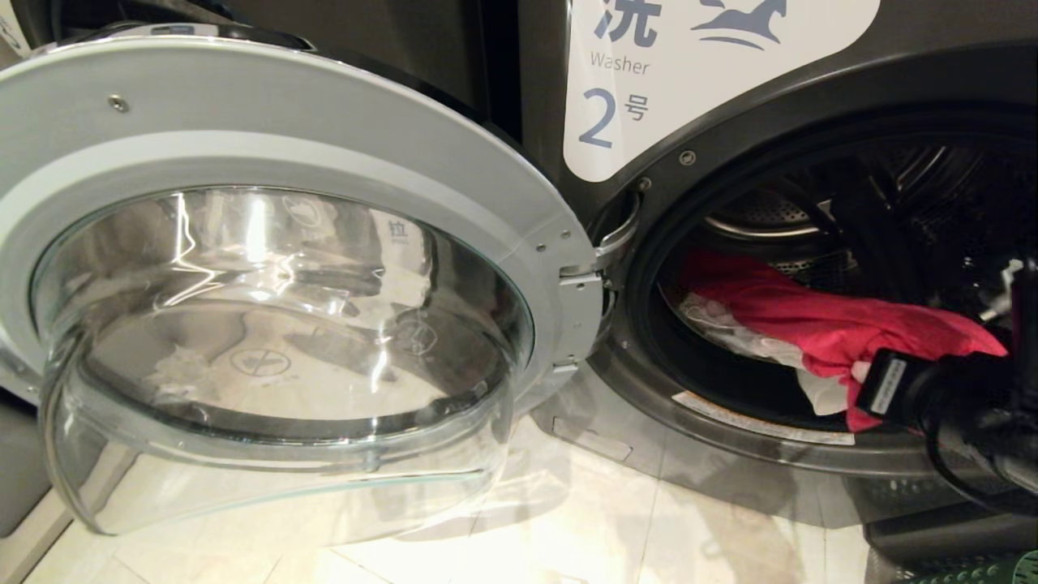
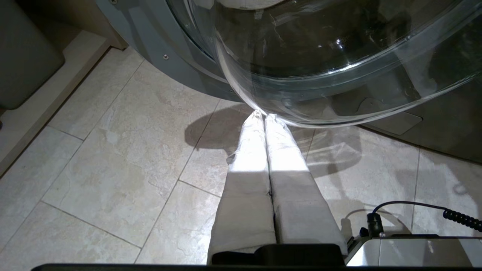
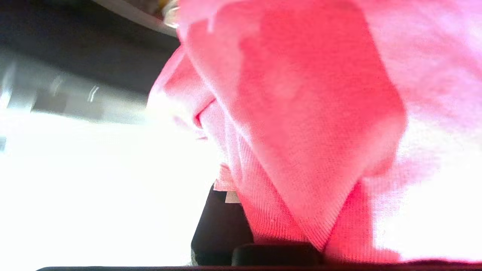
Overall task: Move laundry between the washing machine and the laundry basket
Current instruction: Pick a cloth and place it into the basket
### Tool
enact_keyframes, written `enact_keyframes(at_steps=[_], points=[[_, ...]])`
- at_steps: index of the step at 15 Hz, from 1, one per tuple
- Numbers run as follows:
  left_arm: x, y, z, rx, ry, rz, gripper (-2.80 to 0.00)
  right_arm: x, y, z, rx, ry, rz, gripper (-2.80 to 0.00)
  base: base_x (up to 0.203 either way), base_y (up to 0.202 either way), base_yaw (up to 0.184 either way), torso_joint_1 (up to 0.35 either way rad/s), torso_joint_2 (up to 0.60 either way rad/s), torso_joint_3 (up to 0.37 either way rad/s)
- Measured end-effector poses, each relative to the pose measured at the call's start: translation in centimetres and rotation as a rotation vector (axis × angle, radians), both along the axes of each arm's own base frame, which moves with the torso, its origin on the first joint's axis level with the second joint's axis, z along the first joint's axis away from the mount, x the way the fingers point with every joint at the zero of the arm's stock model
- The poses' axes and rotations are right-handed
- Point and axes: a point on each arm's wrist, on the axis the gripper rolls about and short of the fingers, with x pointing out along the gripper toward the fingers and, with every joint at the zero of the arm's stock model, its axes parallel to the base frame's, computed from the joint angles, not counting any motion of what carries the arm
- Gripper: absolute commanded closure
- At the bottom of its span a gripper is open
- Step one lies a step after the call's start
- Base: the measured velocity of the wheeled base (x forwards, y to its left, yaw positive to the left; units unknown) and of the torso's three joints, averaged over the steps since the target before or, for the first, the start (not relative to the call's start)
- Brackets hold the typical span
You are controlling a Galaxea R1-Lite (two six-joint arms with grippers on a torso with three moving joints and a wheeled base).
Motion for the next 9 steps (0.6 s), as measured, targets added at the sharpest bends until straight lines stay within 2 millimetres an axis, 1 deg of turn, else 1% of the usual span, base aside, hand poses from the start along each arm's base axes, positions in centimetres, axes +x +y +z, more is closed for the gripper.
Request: enact_keyframes(at_steps=[3,7,9], points=[[0.0,0.0,0.0,0.000,0.000,0.000,0.00,-3.7,-0.1,0.8,-0.056,-0.067,0.164,0.00,0.000,0.000,0.000,0.000,0.00,0.000],[0.0,0.0,0.0,0.000,0.000,0.000,0.00,-8.1,-0.5,3.2,-0.147,-0.227,0.446,0.00,0.000,0.000,0.000,0.000,0.00,0.000],[0.0,0.0,0.0,0.000,0.000,0.000,0.00,-10.1,-1.1,4.1,-0.229,-0.324,0.564,0.00,0.000,0.000,0.000,0.000,0.00,0.000]])
